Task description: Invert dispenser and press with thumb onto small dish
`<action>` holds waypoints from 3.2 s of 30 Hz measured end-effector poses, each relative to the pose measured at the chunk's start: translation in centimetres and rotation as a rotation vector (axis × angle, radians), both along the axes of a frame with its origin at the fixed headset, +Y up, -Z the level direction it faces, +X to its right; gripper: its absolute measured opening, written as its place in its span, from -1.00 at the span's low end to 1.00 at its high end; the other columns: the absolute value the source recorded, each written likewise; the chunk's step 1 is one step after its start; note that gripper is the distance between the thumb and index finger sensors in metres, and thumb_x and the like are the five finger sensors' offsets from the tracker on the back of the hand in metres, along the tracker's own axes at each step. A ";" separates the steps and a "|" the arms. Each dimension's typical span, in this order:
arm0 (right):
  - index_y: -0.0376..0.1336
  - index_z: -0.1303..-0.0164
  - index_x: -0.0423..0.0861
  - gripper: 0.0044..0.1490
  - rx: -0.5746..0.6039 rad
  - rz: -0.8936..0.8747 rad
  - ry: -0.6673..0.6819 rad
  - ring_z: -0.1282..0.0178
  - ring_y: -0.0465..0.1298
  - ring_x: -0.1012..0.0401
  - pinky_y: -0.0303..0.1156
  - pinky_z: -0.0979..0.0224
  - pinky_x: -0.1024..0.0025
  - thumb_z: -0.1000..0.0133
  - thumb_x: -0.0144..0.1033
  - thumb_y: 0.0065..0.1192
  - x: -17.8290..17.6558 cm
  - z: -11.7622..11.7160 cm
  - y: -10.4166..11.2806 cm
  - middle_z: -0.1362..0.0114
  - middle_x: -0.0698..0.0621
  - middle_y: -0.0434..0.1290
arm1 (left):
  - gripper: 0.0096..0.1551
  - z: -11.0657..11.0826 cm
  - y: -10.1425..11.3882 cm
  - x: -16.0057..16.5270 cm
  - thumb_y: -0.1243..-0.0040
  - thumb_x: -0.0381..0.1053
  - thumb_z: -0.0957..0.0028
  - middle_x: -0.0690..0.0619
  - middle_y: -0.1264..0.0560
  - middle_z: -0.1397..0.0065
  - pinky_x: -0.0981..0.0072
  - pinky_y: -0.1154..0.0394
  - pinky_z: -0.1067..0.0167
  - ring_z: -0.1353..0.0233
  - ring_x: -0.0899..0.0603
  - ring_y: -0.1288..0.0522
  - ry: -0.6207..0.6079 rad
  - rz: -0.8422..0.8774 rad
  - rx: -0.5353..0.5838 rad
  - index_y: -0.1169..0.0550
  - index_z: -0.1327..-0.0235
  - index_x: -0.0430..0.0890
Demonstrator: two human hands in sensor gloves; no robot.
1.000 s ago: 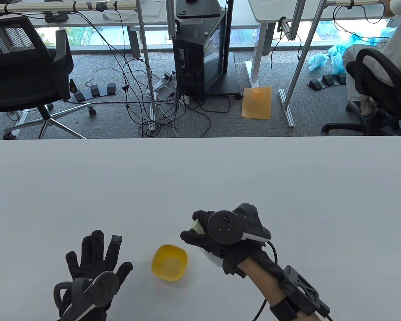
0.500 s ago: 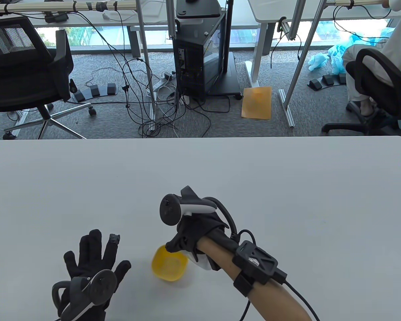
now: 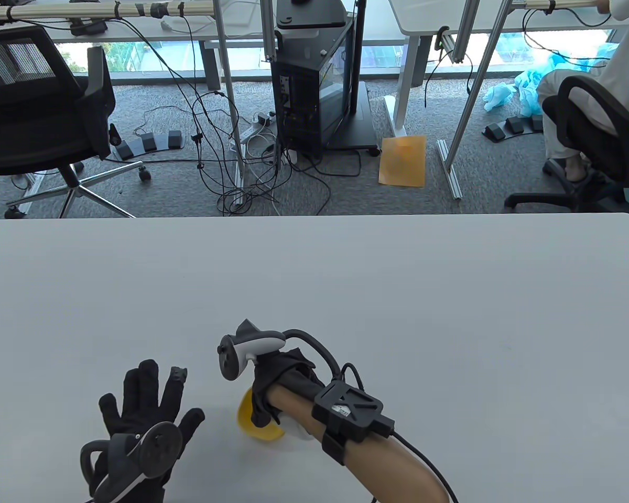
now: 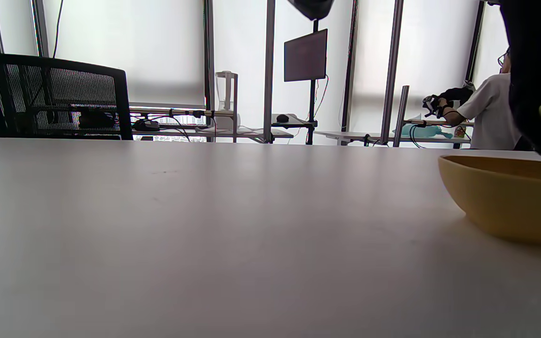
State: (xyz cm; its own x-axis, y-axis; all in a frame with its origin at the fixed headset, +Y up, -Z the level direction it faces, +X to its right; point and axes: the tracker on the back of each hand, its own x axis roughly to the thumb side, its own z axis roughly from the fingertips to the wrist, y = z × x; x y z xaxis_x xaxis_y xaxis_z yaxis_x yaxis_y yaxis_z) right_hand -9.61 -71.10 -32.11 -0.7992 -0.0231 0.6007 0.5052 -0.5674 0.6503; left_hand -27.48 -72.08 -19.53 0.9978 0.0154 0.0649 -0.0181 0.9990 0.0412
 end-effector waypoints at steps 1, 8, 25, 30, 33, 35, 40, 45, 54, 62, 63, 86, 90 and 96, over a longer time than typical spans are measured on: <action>0.43 -0.27 -0.66 0.05 0.013 0.002 0.011 0.19 0.76 -0.14 0.63 0.15 -0.16 -0.27 0.16 0.28 0.0 0.0 0.0 -0.03 -0.49 0.65 | -0.06 0.0 0.0 0.0 0.43 0.51 -0.19 -0.29 0.05 -0.85 -0.63 0.04 -0.43 -0.77 -0.47 -0.01 0.000 0.000 0.000 -0.10 -0.83 0.12; 0.35 -0.36 -0.55 0.01 0.101 -0.031 0.077 0.04 0.71 -0.12 0.59 0.02 -0.13 -0.27 0.20 0.23 0.5 0.7 0.9 -0.15 -0.43 0.57 | -0.06 0.1 -0.1 0.2 0.43 0.51 -0.19 -0.29 0.05 -0.85 -0.63 0.04 -0.43 -0.77 -0.47 -0.01 -0.005 -0.002 -0.001 -0.10 -0.83 0.12; 0.29 -0.40 -0.56 0.02 0.138 -0.316 -0.006 0.01 0.70 -0.11 0.62 0.04 -0.08 -0.30 0.20 0.16 3.5 1.8 2.8 -0.19 -0.44 0.53 | -0.06 0.0 -0.3 0.3 0.43 0.51 -0.19 -0.29 0.06 -0.85 -0.63 0.04 -0.43 -0.77 -0.48 -0.01 0.002 0.003 -0.023 -0.10 -0.83 0.12; 0.29 -0.40 -0.54 0.03 0.321 -0.698 -0.070 0.01 0.70 -0.09 0.62 0.03 -0.06 -0.29 0.21 0.16 8.7 2.7 5.0 -0.19 -0.42 0.54 | -0.06 -0.1 -0.4 0.2 0.43 0.51 -0.20 -0.29 0.06 -0.85 -0.63 0.04 -0.43 -0.77 -0.48 -0.01 0.008 0.005 -0.030 -0.10 -0.83 0.12; 0.29 -0.41 -0.53 0.03 0.473 -0.954 -0.132 -0.01 0.70 -0.09 0.62 0.02 -0.05 -0.28 0.22 0.16 12.7 3.7 5.8 -0.20 -0.41 0.54 | -0.06 -0.2 -0.4 0.1 0.44 0.51 -0.20 -0.29 0.06 -0.85 -0.63 0.04 -0.43 -0.77 -0.48 -0.01 0.014 0.008 -0.032 -0.10 -0.83 0.12; 0.28 -0.42 -0.52 0.03 0.605 -1.133 -0.188 -0.02 0.70 -0.10 0.62 0.01 -0.07 -0.28 0.22 0.17 15.9 4.8 5.8 -0.22 -0.40 0.53 | -0.06 -0.2 -0.3 0.0 0.43 0.51 -0.20 -0.29 0.06 -0.85 -0.63 0.04 -0.43 -0.77 -0.48 -0.01 0.017 0.007 -0.032 -0.10 -0.83 0.12; 0.27 -0.43 -0.50 0.03 0.929 -1.431 -0.264 -0.06 0.68 -0.12 0.61 -0.02 -0.09 -0.26 0.22 0.20 22.6 7.9 4.0 -0.25 -0.40 0.52 | -0.06 -0.3 -0.4 0.0 0.43 0.51 -0.19 -0.29 0.06 -0.85 -0.63 0.04 -0.43 -0.77 -0.48 -0.02 0.022 0.004 -0.032 -0.10 -0.83 0.12; 0.24 -0.45 -0.47 0.03 1.234 -1.491 -0.254 -0.09 0.68 -0.08 0.61 -0.05 -0.05 -0.25 0.25 0.18 26.3 10.9 1.3 -0.27 -0.36 0.50 | -0.06 -0.5 -0.8 0.0 0.43 0.51 -0.19 -0.29 0.05 -0.85 -0.62 0.04 -0.43 -0.77 -0.47 -0.02 0.027 -0.011 -0.051 -0.10 -0.82 0.12; 0.24 -0.44 -0.46 0.03 1.293 -1.535 -0.314 -0.07 0.68 -0.06 0.61 -0.05 -0.01 -0.25 0.26 0.17 27.6 11.6 1.1 -0.25 -0.35 0.50 | -0.06 -0.9 -1.4 0.1 0.43 0.51 -0.19 -0.29 0.05 -0.85 -0.62 0.03 -0.43 -0.77 -0.47 -0.02 0.040 -0.021 -0.083 -0.11 -0.82 0.12; 0.25 -0.43 -0.46 0.03 1.304 -1.521 -0.299 -0.07 0.68 -0.05 0.61 -0.04 -0.01 -0.25 0.26 0.16 27.4 11.7 1.0 -0.25 -0.35 0.50 | -0.06 -0.9 -1.4 0.0 0.43 0.51 -0.19 -0.29 0.05 -0.85 -0.62 0.03 -0.43 -0.77 -0.47 -0.02 0.044 -0.020 -0.073 -0.11 -0.82 0.12; 0.24 -0.43 -0.46 0.03 1.305 -1.521 -0.298 -0.07 0.68 -0.06 0.61 -0.04 -0.01 -0.26 0.26 0.16 27.4 11.7 1.0 -0.25 -0.35 0.50 | -0.06 -0.9 -1.4 0.0 0.43 0.51 -0.19 -0.30 0.05 -0.85 -0.62 0.04 -0.43 -0.77 -0.47 -0.02 0.045 -0.019 -0.073 -0.11 -0.82 0.12; 0.32 -0.40 -0.48 0.02 0.893 -0.793 0.139 0.01 0.71 -0.06 0.62 0.01 -0.04 -0.24 0.23 0.23 13.5 6.8 12.4 -0.19 -0.39 0.56 | -0.06 -0.7 -1.1 -0.5 0.44 0.51 -0.20 -0.29 0.06 -0.85 -0.62 0.04 -0.43 -0.77 -0.48 -0.01 0.050 -0.017 -0.054 -0.10 -0.83 0.12; 0.33 -0.40 -0.50 0.02 0.708 -0.548 0.142 0.01 0.70 -0.08 0.61 0.00 -0.06 -0.24 0.22 0.24 9.7 5.6 12.5 -0.19 -0.40 0.56 | -0.06 -0.7 -1.1 -0.4 0.43 0.51 -0.19 -0.29 0.07 -0.85 -0.62 0.04 -0.43 -0.77 -0.47 -0.01 0.044 -0.023 -0.052 -0.10 -0.83 0.12; 0.33 -0.40 -0.53 0.02 0.488 -0.282 0.179 0.02 0.70 -0.10 0.60 0.00 -0.08 -0.25 0.20 0.24 4.5 4.1 10.2 -0.18 -0.43 0.55 | -0.06 -0.5 -0.9 -0.5 0.44 0.51 -0.19 -0.30 0.07 -0.85 -0.63 0.04 -0.43 -0.77 -0.48 -0.01 0.039 -0.015 -0.038 -0.10 -0.83 0.12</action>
State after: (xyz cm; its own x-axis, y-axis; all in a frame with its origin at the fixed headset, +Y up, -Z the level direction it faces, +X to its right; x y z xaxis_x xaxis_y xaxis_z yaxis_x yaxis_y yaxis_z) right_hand -5.13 -60.85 -28.05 -0.7015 -0.1324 0.7003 0.3697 -0.9076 0.1988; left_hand -27.98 -72.99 -20.04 0.9997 0.0025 0.0255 -0.0026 1.0000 0.0037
